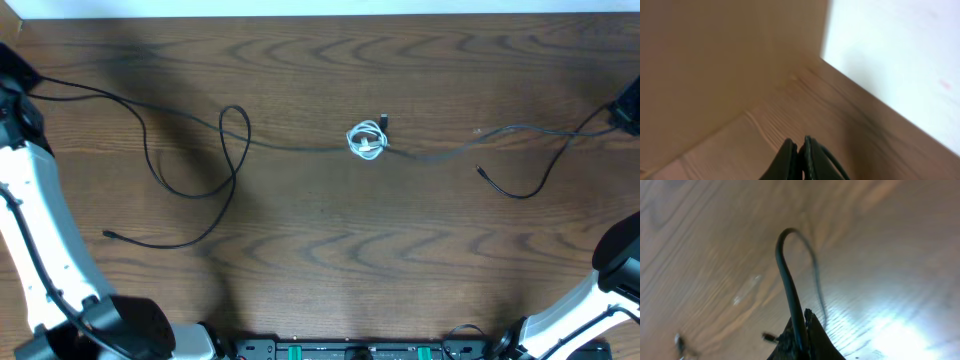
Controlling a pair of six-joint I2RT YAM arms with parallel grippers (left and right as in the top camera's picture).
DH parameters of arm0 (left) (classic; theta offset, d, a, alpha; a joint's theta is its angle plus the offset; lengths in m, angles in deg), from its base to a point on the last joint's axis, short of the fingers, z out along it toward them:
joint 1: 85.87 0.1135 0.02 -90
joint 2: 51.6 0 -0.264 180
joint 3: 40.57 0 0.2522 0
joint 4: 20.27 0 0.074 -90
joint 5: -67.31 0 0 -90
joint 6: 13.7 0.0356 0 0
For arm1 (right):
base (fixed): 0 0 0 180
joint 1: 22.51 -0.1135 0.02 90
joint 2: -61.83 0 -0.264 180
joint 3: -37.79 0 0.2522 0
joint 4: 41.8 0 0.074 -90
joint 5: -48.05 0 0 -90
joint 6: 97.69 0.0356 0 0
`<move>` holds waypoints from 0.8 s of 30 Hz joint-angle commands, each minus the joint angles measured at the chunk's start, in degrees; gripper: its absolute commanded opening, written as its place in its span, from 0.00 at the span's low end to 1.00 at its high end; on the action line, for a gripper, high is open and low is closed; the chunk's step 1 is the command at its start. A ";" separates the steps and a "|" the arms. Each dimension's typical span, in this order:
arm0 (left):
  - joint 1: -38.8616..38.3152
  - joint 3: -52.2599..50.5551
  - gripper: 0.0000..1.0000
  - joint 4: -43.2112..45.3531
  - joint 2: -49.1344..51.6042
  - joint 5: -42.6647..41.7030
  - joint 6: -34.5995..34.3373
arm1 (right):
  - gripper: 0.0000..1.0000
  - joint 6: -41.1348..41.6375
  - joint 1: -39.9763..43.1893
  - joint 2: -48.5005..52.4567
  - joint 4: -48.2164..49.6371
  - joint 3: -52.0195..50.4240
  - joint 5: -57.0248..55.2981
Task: Untangle cables
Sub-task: 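Move the right gripper down to the coiled white cable at center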
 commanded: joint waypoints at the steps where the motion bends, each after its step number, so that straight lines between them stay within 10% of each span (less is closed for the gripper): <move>1: -3.82 0.70 0.07 -4.85 -4.61 -11.63 -0.11 | 0.06 -6.58 -3.28 -1.09 -0.74 -0.04 6.93; 7: -12.74 0.70 0.08 -14.05 -6.71 -20.28 -1.70 | 0.63 -11.17 -9.79 -1.09 -2.75 -0.04 6.88; 24: -18.43 0.72 0.08 -15.89 -7.65 -20.20 -1.70 | 0.82 -15.72 -28.50 -1.05 3.39 0.59 10.25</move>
